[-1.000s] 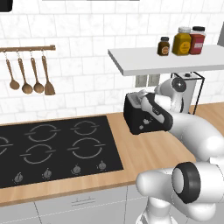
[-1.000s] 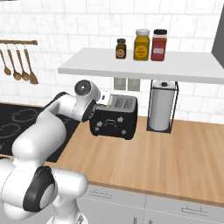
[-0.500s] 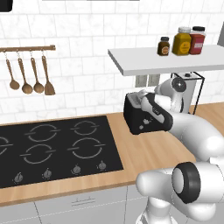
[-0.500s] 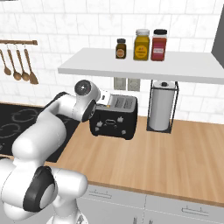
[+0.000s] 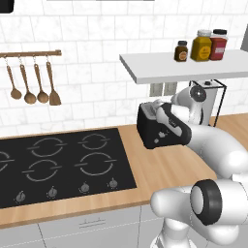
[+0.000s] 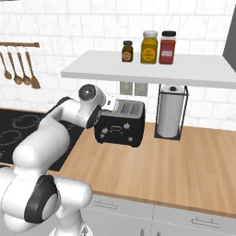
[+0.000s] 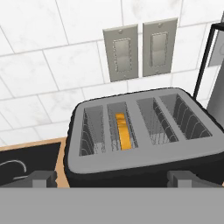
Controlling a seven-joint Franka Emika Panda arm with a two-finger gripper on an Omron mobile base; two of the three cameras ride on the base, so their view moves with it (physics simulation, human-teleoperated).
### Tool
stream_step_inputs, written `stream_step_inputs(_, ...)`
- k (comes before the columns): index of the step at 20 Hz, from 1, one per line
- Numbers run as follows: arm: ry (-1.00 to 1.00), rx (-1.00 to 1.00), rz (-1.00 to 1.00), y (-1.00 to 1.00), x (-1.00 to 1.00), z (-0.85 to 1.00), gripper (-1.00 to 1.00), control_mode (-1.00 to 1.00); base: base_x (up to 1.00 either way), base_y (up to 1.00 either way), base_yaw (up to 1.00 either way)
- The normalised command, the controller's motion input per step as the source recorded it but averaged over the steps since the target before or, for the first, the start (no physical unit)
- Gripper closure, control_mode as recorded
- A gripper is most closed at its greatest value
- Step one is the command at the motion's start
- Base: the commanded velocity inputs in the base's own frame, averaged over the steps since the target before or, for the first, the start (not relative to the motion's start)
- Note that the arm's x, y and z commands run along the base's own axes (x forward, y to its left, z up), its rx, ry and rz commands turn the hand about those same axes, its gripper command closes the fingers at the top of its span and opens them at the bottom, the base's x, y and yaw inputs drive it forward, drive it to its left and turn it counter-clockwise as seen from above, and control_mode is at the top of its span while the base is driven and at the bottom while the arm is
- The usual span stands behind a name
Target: Start the toaster. Once the lever pops up, take the bread to the plate on the dining counter.
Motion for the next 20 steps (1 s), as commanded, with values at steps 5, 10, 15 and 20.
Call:
stream_step_inputs(5,0.0,0.0,0.0,0.0,0.0,0.0,-1.0,-1.0,0.0,0.0,0.0)
stream_step_inputs(10,0.0,0.0,0.0,0.0,0.0,0.0,-1.0,-1.0,0.0,0.0,0.0)
stream_step_inputs(15,0.0,0.0,0.0,0.0,0.0,0.0,-1.0,-1.0,0.0,0.0,0.0)
stream_step_inputs(20,0.0,0.0,0.0,0.0,0.0,0.0,-1.0,-1.0,0.0,0.0,0.0)
